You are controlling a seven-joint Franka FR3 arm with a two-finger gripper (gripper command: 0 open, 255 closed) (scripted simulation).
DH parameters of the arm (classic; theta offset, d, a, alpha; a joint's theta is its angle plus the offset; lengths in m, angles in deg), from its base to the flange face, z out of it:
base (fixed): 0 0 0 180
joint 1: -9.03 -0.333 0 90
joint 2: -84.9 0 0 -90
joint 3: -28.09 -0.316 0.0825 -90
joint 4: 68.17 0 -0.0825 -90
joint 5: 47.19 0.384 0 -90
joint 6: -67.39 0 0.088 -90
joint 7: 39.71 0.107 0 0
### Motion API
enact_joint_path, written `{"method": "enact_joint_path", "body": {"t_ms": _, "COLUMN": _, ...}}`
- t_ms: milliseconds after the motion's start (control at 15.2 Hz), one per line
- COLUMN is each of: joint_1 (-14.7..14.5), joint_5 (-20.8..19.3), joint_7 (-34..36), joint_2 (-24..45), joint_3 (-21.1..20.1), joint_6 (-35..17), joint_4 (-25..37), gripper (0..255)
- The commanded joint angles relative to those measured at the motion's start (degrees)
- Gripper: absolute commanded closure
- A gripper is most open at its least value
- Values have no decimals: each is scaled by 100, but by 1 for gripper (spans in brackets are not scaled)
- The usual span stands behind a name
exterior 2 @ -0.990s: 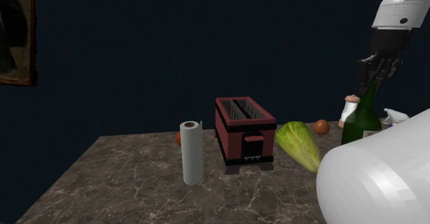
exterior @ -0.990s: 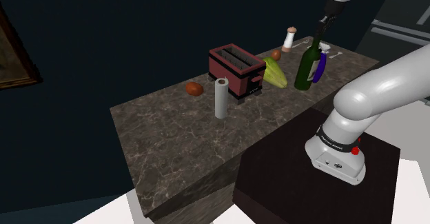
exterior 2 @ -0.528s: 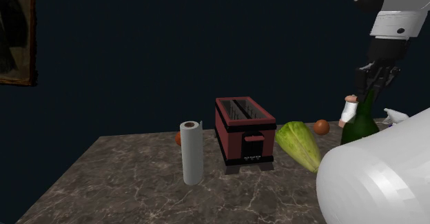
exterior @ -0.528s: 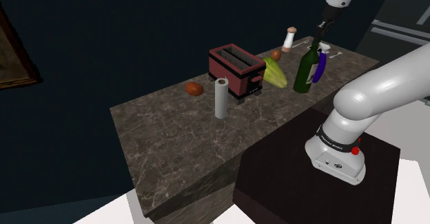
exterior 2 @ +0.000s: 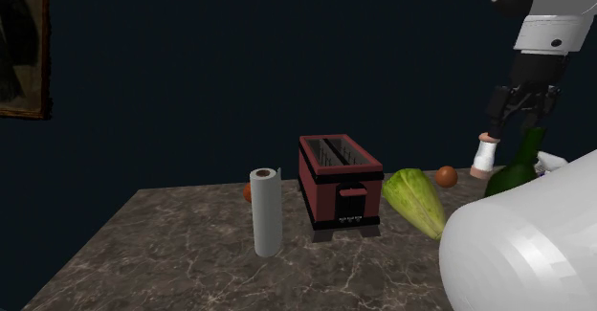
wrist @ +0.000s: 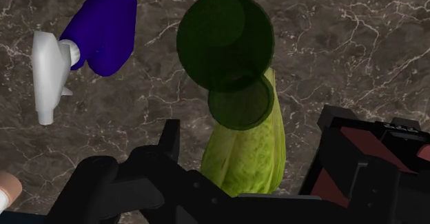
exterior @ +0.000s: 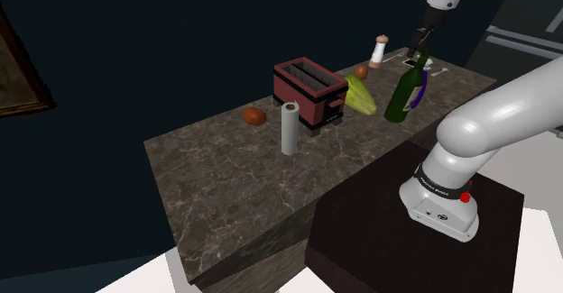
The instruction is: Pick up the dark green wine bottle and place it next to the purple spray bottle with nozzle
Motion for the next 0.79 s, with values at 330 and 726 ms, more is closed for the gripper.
{"method": "enact_joint_path", "body": {"t_ms": 330, "joint_1": 18, "joint_5": 39, "joint_7": 19, "joint_2": -204, "joint_3": -187, "joint_6": 771, "joint_4": 571, "gripper": 0}}
{"method": "enact_joint_path", "body": {"t_ms": 726, "joint_1": 18, "joint_5": 39, "joint_7": 19, "joint_2": -204, "joint_3": -187, "joint_6": 770, "joint_4": 571, "gripper": 0}}
